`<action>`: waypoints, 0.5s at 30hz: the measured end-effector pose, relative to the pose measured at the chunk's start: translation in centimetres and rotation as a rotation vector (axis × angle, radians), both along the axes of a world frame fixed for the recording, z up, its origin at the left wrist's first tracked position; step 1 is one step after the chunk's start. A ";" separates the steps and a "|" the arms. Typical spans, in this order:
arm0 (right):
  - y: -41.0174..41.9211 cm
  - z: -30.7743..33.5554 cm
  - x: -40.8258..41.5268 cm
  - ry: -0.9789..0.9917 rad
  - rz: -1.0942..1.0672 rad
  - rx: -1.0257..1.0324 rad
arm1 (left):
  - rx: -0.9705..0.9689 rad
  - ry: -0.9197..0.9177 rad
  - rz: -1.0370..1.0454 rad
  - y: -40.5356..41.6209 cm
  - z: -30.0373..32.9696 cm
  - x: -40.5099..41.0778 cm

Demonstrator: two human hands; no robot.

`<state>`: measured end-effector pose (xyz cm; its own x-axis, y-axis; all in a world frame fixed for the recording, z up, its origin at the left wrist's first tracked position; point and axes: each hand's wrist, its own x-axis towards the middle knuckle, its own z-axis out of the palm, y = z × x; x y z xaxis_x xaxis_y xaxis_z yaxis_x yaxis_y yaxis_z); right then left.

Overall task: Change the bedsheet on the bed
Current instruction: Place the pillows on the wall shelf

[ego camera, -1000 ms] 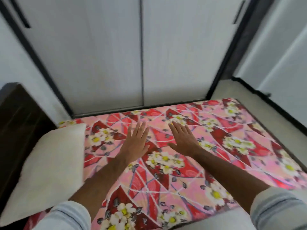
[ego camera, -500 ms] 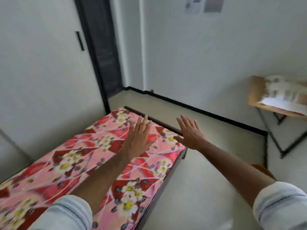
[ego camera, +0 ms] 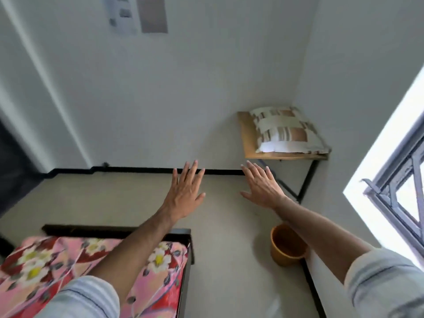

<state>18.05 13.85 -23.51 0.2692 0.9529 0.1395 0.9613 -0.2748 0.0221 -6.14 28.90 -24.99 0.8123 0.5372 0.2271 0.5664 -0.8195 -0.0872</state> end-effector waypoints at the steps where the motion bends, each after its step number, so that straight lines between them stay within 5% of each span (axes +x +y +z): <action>1: 1.1 0.4 2.0 0.011 -0.030 0.004 | -0.012 0.003 -0.025 1.9 0.3 2.5; 15: 9.9 -1.6 32.1 0.074 -0.345 0.032 | -0.074 0.025 -0.258 17.7 -1.7 34.6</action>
<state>50.18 23.79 -25.14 0.5848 0.7997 0.1361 0.8105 -0.5828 -0.0585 28.47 46.58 -26.68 0.9293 0.3264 0.1729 0.3367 -0.9410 -0.0331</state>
